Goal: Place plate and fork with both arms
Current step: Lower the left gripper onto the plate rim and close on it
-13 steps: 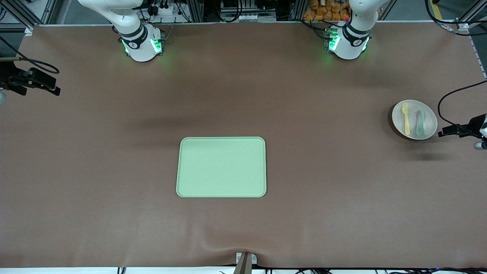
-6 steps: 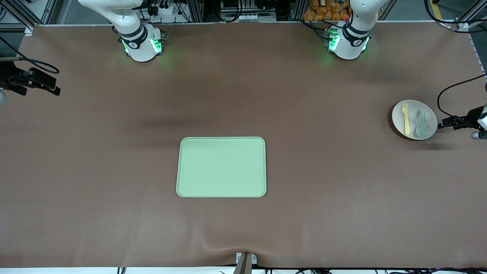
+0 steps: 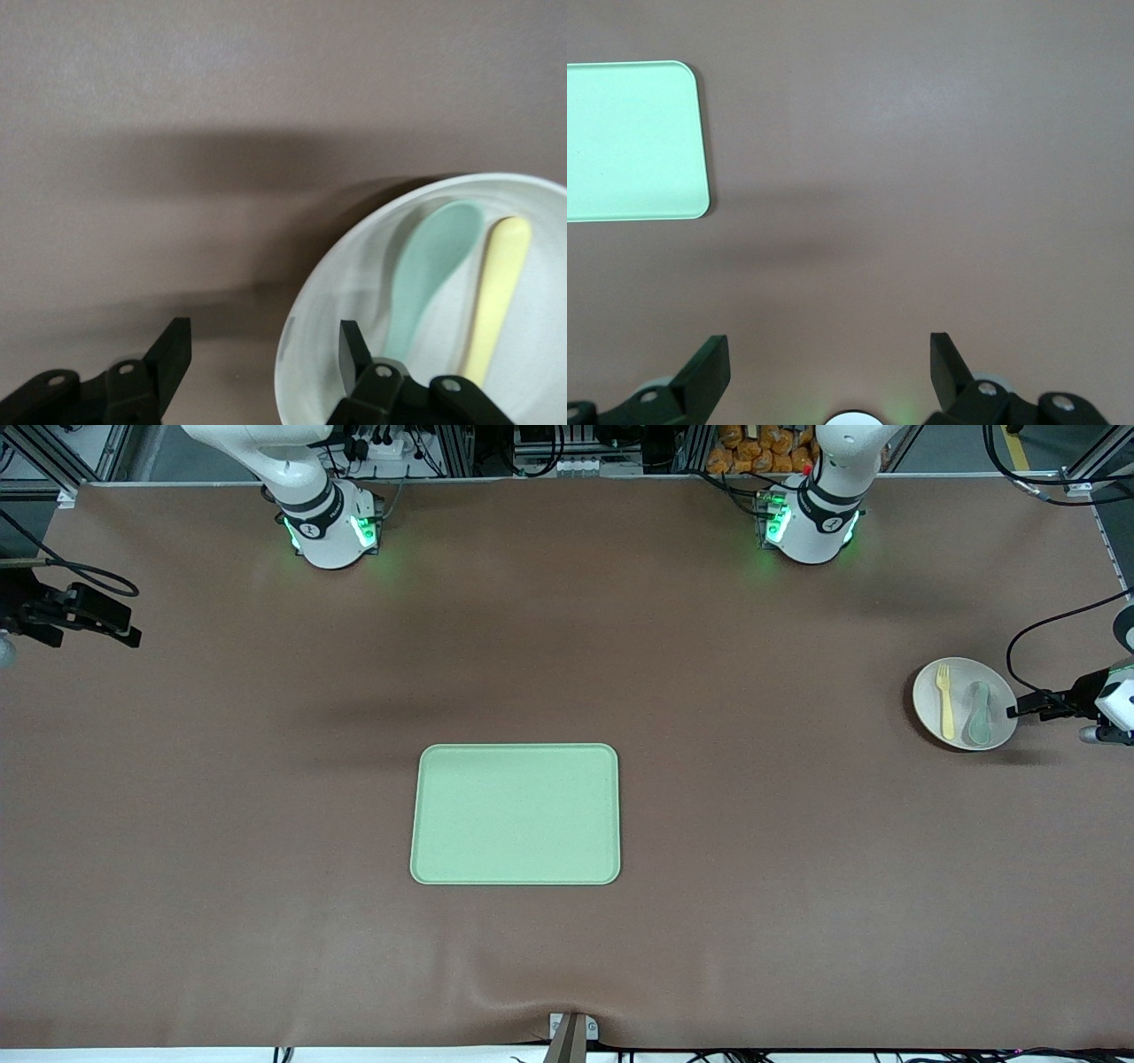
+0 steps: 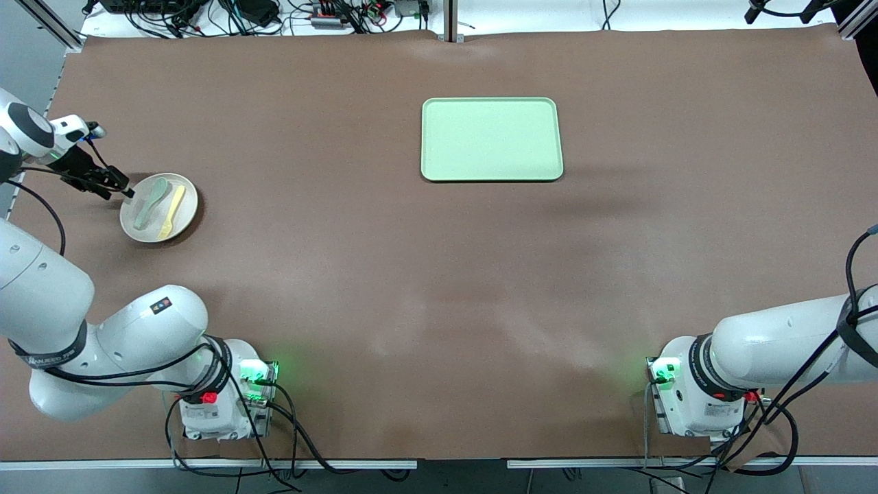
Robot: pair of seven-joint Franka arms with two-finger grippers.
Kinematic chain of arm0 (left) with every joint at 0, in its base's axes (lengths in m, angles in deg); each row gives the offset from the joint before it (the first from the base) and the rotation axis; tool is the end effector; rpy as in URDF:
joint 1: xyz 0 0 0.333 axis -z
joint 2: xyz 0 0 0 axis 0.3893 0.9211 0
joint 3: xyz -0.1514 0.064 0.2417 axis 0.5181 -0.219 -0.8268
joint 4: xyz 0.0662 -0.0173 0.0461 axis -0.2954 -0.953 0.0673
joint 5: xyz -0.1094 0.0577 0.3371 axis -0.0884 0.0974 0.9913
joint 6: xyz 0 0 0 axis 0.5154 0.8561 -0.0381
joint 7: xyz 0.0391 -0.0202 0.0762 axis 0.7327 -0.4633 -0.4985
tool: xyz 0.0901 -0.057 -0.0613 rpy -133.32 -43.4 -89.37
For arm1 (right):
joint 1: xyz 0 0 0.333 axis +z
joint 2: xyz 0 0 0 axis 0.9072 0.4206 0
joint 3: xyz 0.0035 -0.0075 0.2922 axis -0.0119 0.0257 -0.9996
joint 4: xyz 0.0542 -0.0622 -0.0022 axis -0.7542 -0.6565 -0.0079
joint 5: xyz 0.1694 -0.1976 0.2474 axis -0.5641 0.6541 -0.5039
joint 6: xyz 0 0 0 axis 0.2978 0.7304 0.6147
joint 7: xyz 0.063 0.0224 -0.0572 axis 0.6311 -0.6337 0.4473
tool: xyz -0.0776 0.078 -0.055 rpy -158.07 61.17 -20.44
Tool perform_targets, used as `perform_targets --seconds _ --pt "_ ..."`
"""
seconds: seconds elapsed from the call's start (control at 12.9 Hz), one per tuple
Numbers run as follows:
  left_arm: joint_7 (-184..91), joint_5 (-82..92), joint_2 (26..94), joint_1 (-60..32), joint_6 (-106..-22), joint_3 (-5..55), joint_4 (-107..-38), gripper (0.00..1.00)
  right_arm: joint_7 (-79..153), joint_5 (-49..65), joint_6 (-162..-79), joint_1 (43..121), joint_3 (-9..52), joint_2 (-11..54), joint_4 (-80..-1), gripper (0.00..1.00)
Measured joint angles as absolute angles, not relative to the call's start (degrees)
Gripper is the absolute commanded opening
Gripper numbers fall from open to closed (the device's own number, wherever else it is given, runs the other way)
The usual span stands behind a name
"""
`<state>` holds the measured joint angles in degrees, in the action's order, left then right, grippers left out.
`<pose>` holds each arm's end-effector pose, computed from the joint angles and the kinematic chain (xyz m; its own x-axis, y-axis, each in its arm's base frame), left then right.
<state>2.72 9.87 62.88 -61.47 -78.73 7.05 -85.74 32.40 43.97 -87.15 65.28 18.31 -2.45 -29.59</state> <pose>0.4387 0.3443 0.1890 0.9942 -0.0335 -0.1020 -0.0173 -0.9876 0.1559 0.4997 -0.0154 0.5974 0.9960 -0.0218 -0.0862 -0.0234 -0.9996 -0.0167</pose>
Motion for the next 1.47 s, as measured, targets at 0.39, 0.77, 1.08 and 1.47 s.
perform_targets --seconds 0.39,0.77,1.08,1.47 --pt "2.8 9.9 62.9 -61.7 -79.8 7.3 -86.7 0.41 32.4 44.0 -87.1 65.3 18.3 -2.4 -29.6 1.00" --pt "2.8 9.9 63.2 -61.7 -79.8 7.3 -87.8 0.08 32.4 44.0 -87.1 65.3 18.3 -2.4 -29.6 1.00" --pt "3.1 9.7 62.5 -61.7 -79.1 7.5 -87.8 0.00 32.4 44.0 -87.1 65.3 18.3 -2.4 -29.6 1.00" --pt "3.1 9.7 62.6 -61.7 -78.3 8.4 -87.6 0.00 32.4 44.0 -87.1 65.3 18.3 -2.4 -29.6 1.00"
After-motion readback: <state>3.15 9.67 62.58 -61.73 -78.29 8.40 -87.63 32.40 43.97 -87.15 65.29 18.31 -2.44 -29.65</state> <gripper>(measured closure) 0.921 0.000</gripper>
